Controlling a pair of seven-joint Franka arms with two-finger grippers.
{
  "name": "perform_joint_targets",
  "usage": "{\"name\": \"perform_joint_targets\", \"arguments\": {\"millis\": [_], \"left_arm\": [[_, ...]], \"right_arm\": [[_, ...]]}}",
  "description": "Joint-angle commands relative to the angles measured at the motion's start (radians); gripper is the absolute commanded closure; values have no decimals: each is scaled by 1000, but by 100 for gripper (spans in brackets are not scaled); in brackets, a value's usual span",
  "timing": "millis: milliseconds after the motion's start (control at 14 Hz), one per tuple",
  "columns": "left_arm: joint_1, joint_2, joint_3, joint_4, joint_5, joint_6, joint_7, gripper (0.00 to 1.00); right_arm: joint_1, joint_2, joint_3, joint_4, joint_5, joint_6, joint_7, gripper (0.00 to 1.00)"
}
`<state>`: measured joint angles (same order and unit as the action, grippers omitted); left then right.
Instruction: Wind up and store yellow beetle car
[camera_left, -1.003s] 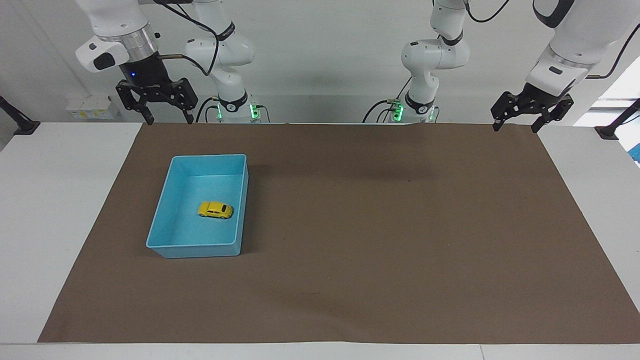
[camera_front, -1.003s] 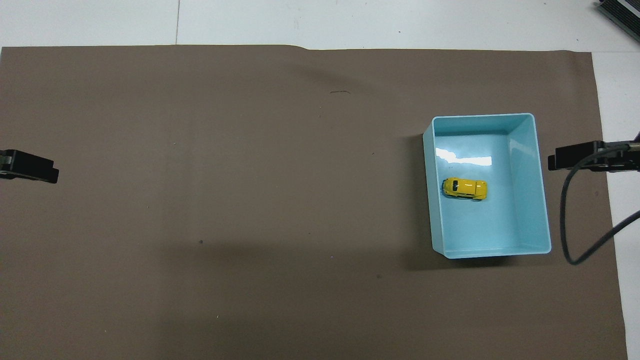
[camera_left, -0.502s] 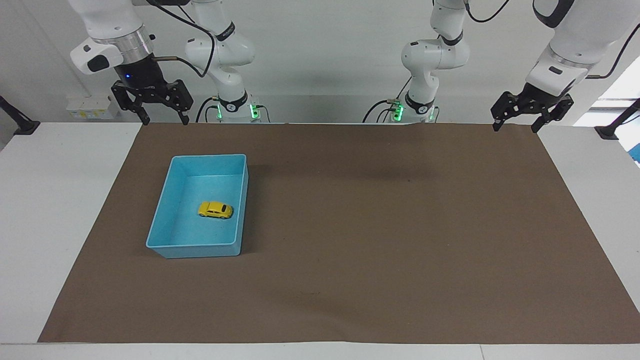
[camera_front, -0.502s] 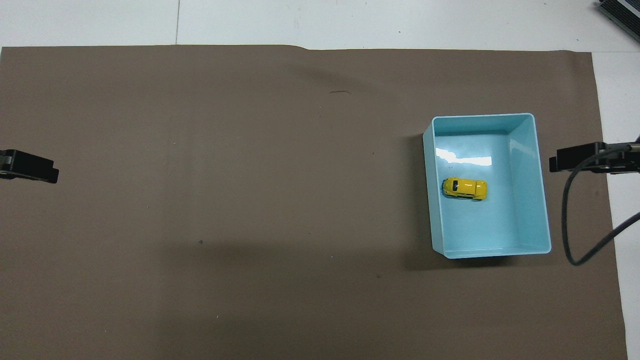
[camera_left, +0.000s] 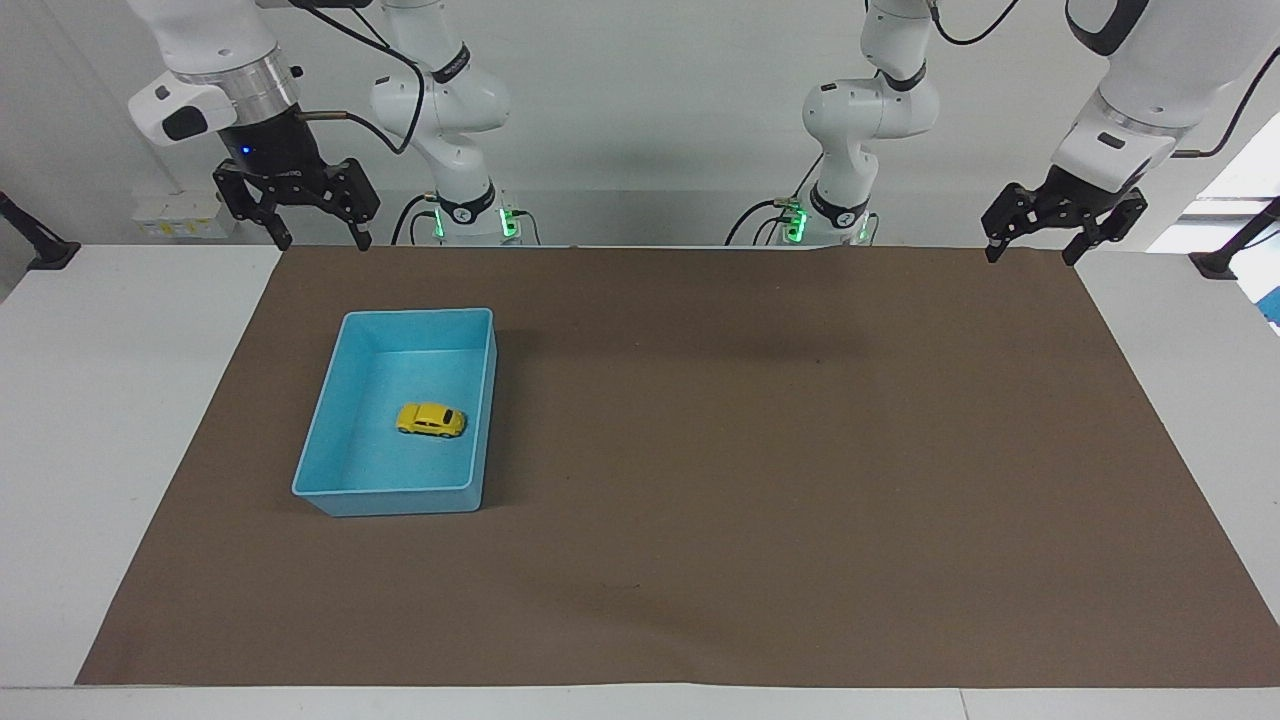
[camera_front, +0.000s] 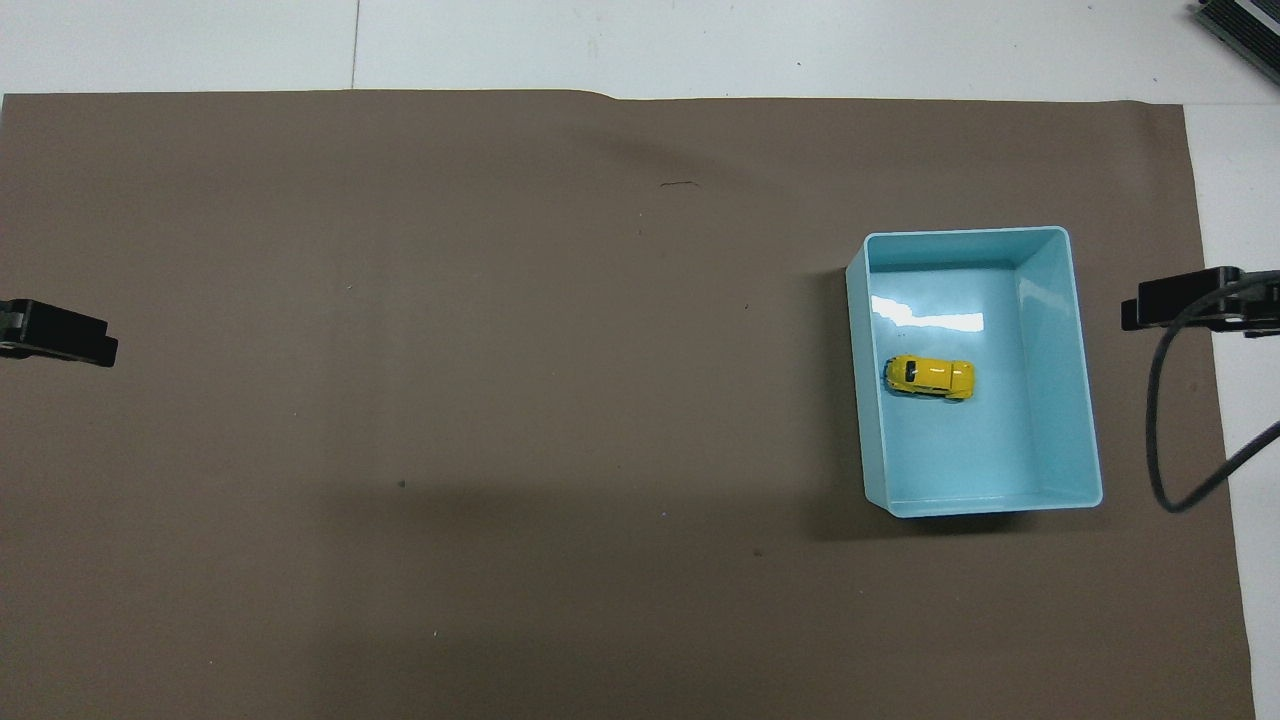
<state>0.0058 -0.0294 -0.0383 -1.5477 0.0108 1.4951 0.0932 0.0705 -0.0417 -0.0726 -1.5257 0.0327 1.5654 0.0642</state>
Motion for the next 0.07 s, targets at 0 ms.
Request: {"name": "perform_joint_targets", "arguments": {"millis": [0], "left_arm": [[2, -18, -2, -9, 11, -13, -9, 0]], "right_arm": [[-5, 14, 8, 27, -10, -15, 6, 0]]}}
